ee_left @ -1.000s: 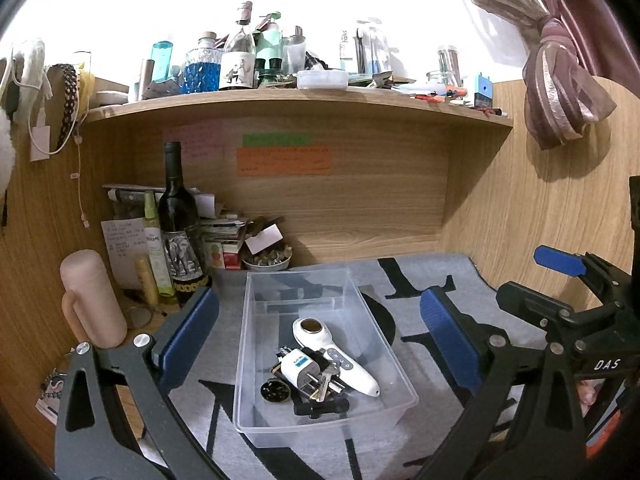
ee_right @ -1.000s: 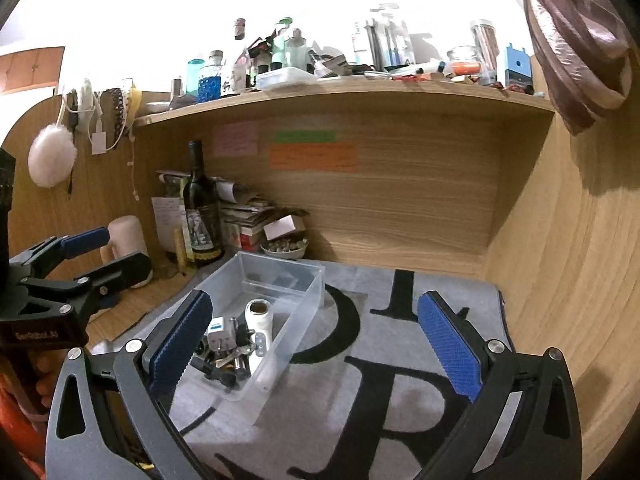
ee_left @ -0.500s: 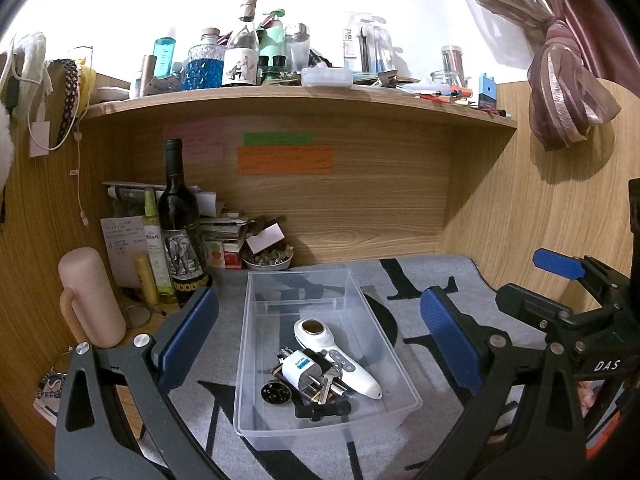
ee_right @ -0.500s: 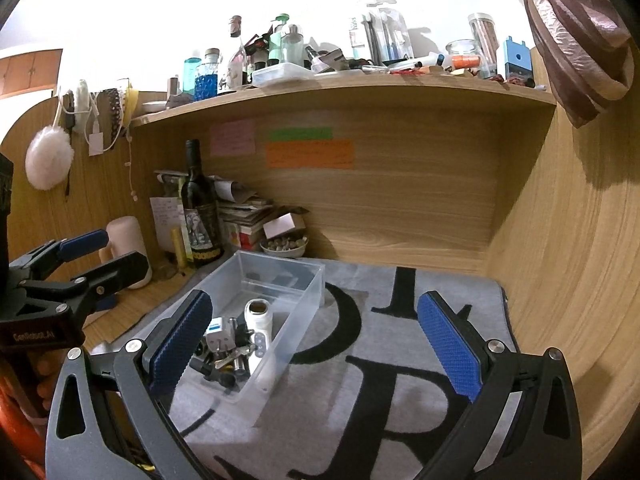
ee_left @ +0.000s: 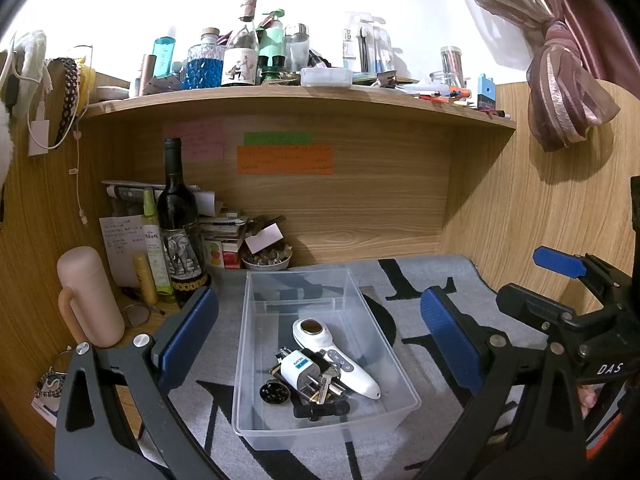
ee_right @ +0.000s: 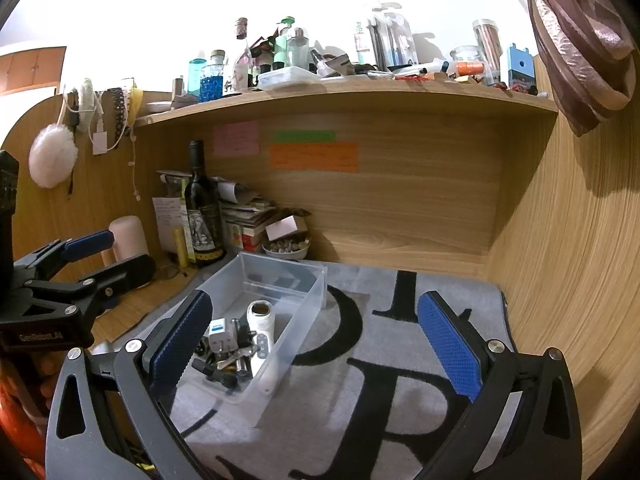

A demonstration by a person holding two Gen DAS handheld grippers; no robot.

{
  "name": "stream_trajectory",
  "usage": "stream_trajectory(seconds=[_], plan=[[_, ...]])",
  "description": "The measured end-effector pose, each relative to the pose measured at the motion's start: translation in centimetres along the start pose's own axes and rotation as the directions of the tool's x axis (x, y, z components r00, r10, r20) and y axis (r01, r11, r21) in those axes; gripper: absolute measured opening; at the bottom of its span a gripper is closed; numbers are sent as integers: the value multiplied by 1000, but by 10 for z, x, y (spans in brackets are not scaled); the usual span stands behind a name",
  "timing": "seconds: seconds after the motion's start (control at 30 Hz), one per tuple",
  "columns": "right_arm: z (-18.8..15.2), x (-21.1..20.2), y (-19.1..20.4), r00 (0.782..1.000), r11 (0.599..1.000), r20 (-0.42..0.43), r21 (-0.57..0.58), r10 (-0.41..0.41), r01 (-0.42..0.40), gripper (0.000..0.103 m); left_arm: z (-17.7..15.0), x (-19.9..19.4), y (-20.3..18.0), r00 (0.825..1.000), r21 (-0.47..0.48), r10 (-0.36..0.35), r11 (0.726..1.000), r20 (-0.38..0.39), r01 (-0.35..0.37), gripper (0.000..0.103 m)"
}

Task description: Organize rigid objects

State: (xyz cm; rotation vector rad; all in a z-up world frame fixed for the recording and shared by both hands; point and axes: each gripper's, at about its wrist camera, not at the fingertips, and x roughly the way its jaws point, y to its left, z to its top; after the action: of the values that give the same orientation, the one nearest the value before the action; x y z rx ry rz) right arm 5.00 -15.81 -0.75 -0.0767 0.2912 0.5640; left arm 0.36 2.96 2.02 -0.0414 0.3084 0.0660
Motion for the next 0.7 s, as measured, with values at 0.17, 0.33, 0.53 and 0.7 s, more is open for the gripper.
stream_trajectory(seconds=[0.17,0.33,0.53,0.7], plan=[[0,0,1,1000,1000,-1,-3,-4,4,103,-1,0,0,1000,-1,-3,1000,-3,3,103],[0,1,0,1000,1000,-1,-3,-3,3,103,-1,0,0,1000,-1,-6,1000,-5,6,103],[0,0,2,1000,1000,-2,-4,-5,5,103,-2,2,0,1000,-5,-9,1000,-9,9,103],[0,2,1,1000,1000,-3,-7,-4,4,103,-2,3,0,1000,-5,-11,1000,-12,11,103]])
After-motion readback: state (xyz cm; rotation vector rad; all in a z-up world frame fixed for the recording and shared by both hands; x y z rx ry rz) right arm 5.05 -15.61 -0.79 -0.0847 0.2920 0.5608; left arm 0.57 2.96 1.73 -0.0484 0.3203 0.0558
